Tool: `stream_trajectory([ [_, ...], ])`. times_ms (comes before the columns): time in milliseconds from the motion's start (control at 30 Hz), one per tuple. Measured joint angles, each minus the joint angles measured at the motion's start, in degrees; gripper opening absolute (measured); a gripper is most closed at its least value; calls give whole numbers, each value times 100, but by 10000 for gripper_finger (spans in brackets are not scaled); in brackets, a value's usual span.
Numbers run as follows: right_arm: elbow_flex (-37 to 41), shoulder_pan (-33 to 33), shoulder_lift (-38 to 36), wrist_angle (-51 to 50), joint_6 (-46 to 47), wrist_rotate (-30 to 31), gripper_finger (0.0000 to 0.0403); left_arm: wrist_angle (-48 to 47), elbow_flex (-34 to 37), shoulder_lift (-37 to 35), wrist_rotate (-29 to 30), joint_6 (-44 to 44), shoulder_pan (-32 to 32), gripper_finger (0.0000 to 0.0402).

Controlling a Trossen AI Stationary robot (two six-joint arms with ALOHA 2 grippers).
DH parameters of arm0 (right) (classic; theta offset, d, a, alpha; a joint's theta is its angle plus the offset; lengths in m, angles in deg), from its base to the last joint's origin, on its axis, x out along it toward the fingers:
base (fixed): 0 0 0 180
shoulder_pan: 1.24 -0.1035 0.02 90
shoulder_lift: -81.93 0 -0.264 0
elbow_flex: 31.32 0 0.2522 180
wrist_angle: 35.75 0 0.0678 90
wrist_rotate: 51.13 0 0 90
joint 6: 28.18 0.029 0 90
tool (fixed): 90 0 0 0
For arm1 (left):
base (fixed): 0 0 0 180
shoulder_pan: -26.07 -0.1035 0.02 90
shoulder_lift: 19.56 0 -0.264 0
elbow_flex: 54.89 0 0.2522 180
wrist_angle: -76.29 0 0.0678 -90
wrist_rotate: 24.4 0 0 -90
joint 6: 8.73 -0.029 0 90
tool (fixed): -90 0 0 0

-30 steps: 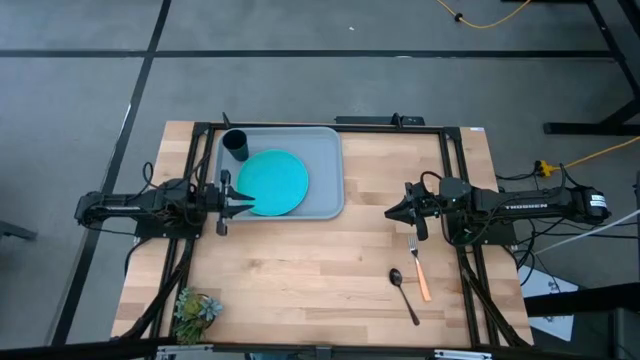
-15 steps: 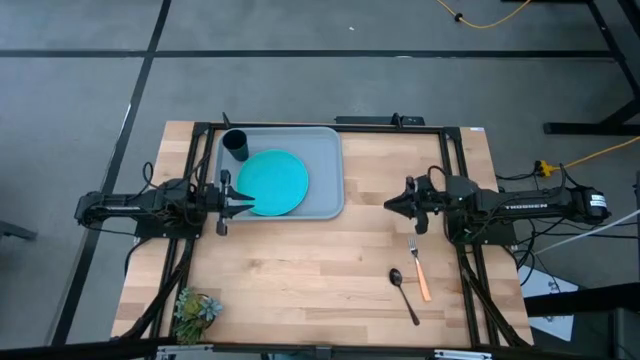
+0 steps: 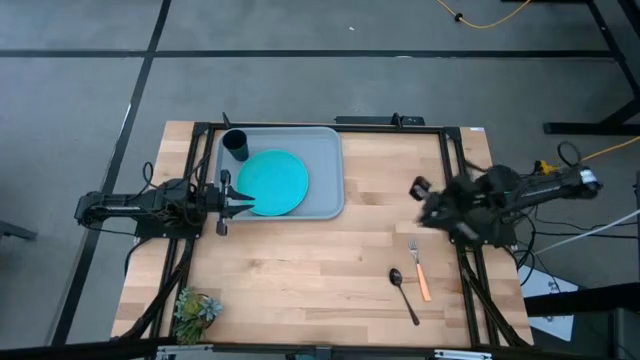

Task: Pick and place plate/cup/fork/spoon on tray
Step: Put the yellow fork on the serving tray right beside the light blue plate

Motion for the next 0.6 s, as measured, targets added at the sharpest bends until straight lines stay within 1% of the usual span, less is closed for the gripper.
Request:
stream_trajectory([
  [67, -721, -305, 305, -1962, 224, 1099, 46, 0, 0, 0, 0, 2, 0, 80],
  [133, -1366, -552, 720, -3692, 955, 2224, 46, 0, 0, 0, 1, 0, 0, 80],
  [200, -1913, -750, 1175, -5155, 1878, 2988, 46, 0, 0, 0, -2, 0, 0, 80],
  [233, -2132, -837, 1405, -5787, 2344, 3196, 46, 0, 0, 0, -1, 1, 0, 80],
  [300, -2435, -989, 1836, -6773, 3266, 3325, 46, 0, 0, 0, 1, 0, 0, 80],
  [367, -2614, -1120, 2260, -7407, 4052, 3293, 46, 0, 0, 0, -1, 0, 0, 80],
  [500, -2671, -1388, 2913, -7772, 5373, 2909, 46, 0, 0, 0, 1, 0, 0, 80],
  [600, -2671, -1591, 3338, -7909, 5992, 2705, 46, 0, 0, 0, -1, 0, 0, 80],
])
